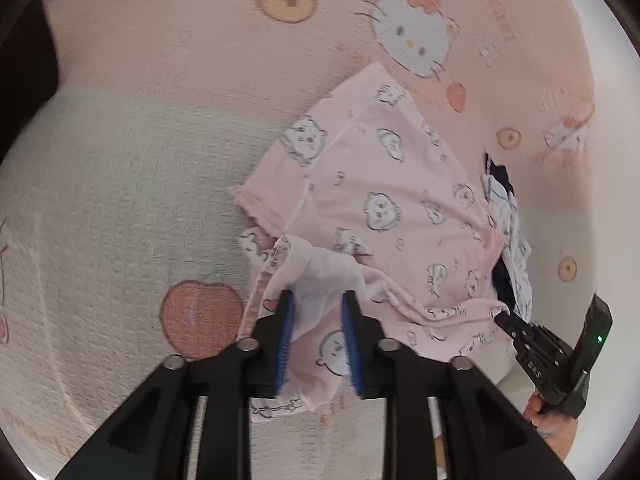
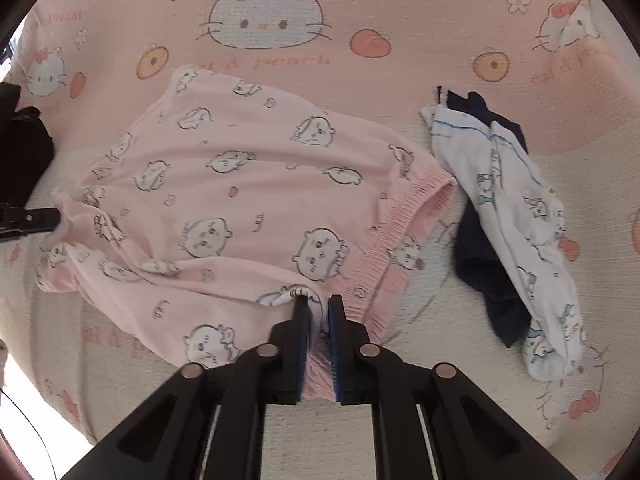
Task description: Fold clothes
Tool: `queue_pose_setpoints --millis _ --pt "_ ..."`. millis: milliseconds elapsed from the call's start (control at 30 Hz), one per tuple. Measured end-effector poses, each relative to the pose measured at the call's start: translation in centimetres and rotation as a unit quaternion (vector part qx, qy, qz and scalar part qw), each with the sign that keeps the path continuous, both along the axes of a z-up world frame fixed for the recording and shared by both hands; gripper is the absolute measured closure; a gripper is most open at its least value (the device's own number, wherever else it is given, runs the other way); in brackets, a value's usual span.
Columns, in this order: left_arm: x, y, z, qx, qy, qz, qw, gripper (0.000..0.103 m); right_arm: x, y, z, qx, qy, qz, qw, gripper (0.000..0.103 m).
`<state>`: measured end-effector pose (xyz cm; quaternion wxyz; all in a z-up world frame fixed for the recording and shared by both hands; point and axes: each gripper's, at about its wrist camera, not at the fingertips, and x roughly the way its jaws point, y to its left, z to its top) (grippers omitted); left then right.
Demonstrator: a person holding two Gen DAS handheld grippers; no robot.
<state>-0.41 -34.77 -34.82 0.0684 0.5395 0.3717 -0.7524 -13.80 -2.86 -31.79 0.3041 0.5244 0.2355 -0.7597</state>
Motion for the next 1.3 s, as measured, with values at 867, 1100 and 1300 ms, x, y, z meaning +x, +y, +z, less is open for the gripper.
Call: queue_pose_setpoints --millis 867,1100,1300 --pt "1.1 2.9 -0.8 -0.092 0.037 -0.035 0.9944 0.046 -0.9 5.5 -2.0 -0.08 -0.046 -0.056 0.994 0.031" --pt "0.6 2.9 -0.9 -0.113 0.039 0.002 0.9928 0.048 -1.2 4.8 -3.9 -0.091 -0.066 -0.103 0.988 0.04" --pt "0.5 4.5 -0.7 -0.175 0.032 -0.006 0.984 0.081 -0.4 4.2 -4.2 -0.085 -0.05 -0.099 0.99 0.08"
